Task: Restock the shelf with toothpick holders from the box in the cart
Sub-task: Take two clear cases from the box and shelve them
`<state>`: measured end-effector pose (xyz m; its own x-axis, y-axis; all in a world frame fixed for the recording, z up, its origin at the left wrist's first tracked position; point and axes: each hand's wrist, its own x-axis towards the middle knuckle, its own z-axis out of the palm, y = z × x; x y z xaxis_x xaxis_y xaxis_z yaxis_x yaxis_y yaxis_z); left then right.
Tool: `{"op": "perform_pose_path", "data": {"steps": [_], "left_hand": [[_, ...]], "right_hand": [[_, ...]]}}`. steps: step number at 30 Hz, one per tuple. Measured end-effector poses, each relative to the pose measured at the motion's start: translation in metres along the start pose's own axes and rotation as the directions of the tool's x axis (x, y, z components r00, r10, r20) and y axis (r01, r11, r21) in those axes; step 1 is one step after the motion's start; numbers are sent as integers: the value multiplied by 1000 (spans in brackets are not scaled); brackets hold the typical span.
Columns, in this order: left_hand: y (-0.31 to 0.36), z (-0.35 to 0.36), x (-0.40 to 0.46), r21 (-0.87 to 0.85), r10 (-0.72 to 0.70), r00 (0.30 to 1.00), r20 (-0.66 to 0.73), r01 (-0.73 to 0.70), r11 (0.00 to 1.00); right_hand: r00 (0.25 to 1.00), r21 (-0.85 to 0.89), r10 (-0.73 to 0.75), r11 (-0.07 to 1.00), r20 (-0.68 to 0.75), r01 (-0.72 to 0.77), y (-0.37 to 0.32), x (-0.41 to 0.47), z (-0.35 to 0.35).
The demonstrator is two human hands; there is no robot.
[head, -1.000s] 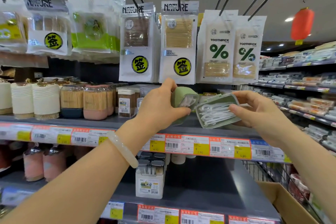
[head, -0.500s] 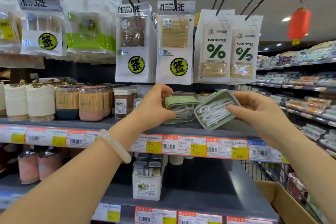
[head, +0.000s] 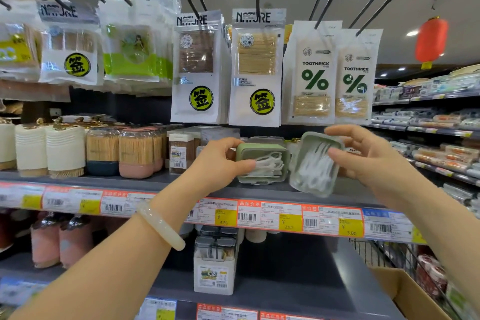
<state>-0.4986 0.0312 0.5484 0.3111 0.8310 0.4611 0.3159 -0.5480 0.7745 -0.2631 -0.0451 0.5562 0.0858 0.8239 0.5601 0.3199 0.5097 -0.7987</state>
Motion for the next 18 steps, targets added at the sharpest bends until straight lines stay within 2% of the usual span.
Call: {"op": "perform_pose_path", "data": {"steps": [3, 6, 8, 11, 14, 18], "left_hand": [[-1, 0, -1, 20, -15, 1000, -23, 16, 1000], [-1, -1, -2, 33, -46, 997, -56, 48, 998], [0, -1, -3, 34, -56, 997, -57, 58, 998], [1, -2, -4, 31, -53, 998, -45, 55, 998], [1, -2, -3, 25, -36, 999, -33, 37, 999], [0, -5, -3, 20, -17, 1000, -7, 17, 1000]], "right_hand": [[993, -38, -118, 992, -3, 118, -8, 7, 9], [982, -16, -148, 988, 121, 151, -9, 11, 22], [963, -147, -166, 969, 210, 199, -4, 10, 30], [941, -424, -198, 853, 275, 303, 1, 5, 36], [954, -472, -185, 836, 238, 280, 2, 2, 35], [993, -421, -55, 902, 100, 93, 3, 3, 35]]}}
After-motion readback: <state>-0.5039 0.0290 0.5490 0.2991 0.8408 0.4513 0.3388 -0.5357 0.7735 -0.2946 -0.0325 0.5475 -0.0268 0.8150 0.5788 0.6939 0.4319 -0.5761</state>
